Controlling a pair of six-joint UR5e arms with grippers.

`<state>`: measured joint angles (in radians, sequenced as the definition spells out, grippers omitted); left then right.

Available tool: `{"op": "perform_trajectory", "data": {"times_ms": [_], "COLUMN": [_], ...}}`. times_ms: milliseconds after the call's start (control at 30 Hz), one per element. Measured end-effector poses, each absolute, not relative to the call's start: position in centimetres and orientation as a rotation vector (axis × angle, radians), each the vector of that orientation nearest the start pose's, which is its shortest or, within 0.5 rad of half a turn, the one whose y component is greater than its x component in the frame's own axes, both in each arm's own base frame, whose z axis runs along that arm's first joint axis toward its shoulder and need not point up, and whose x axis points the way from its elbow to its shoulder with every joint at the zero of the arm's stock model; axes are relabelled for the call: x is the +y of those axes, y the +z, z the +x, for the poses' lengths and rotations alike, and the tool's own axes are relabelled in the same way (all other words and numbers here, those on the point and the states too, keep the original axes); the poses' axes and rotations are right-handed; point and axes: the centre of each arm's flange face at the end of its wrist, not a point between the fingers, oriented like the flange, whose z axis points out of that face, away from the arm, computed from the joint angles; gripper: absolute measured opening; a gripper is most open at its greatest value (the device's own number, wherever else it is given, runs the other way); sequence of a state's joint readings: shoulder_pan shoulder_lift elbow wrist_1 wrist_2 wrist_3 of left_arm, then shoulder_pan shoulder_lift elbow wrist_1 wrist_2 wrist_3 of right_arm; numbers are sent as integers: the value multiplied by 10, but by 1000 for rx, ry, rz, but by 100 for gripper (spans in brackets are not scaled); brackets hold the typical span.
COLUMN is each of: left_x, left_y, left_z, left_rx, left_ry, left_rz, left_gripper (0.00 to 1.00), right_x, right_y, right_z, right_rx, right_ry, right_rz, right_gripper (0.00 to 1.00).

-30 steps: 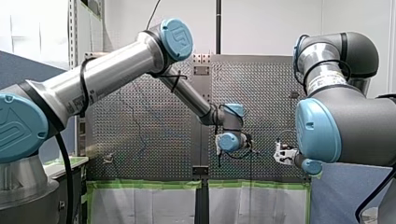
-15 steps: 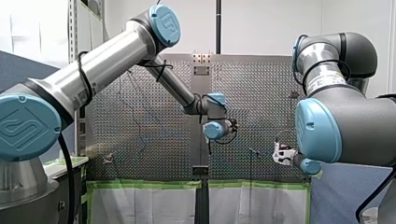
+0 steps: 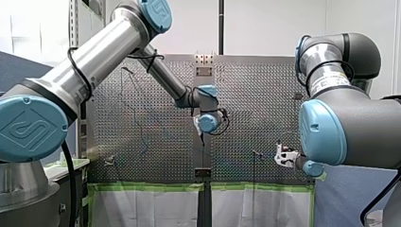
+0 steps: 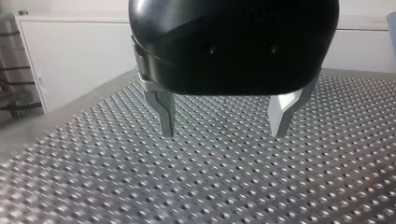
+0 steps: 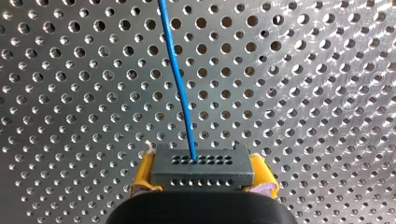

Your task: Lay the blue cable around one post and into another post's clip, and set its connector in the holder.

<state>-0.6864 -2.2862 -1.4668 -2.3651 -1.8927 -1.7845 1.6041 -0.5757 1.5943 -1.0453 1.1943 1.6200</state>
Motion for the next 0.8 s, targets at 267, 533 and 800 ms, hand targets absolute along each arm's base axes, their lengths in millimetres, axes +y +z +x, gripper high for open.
{"op": "perform_trajectory", "data": {"times_ms": [267,533,800], "left_x": [-522,-503,-483], "left_y": [197,215,233], "left_z": [459,438,417], "left_rx": [1410,1404,1400], "left_ry": [-522,-491,-488], "left_rz": [69,15,-11], "left_gripper": [99,99,99], "right_x": [-651,-651,-650], "right_y": [-37,-37,-37], "right_z": [193,194,196], "right_rx": [-1006,-1007,-1003], "right_ry": [1548,1548,1550], "right_rz": [1470,1471,1472], "right_gripper": [10,10,10]}}
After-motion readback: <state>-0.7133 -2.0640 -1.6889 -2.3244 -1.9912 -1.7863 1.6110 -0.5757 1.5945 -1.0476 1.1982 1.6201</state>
